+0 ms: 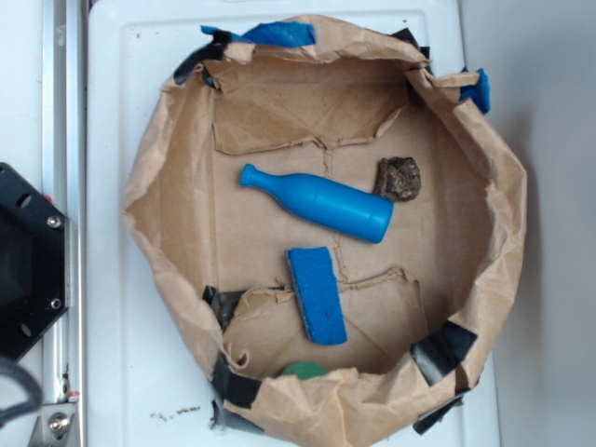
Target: Grab the green ball.
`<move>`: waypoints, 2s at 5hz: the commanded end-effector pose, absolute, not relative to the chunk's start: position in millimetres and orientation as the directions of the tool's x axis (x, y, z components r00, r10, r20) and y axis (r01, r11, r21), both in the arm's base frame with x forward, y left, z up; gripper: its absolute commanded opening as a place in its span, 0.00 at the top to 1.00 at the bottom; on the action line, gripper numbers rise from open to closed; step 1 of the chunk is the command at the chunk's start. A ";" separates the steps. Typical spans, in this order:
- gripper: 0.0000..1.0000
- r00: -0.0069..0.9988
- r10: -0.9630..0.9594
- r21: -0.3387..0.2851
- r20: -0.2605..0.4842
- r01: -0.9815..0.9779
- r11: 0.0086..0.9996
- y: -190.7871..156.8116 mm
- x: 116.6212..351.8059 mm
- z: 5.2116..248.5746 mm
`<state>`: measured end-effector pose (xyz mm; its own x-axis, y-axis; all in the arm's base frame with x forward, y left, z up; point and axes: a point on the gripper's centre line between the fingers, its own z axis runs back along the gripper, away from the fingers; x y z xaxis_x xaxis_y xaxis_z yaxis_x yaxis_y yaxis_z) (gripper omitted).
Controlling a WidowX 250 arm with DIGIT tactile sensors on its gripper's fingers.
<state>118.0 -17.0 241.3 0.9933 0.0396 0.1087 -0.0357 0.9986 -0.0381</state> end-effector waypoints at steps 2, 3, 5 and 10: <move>0.00 0.987 0.115 -0.049 0.108 -0.111 0.993 -20.7 168.0 245.6; 0.00 0.983 0.153 -0.050 0.100 -0.149 0.988 -23.1 218.2 243.4; 0.00 0.868 0.495 -0.145 -0.042 -0.495 0.856 -21.8 225.2 215.8; 0.00 0.810 0.562 -0.134 -0.166 -0.584 0.801 -1.3 216.4 199.8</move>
<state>214.5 -10.8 186.9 0.8153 0.5364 -0.2181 -0.5670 0.8160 -0.1123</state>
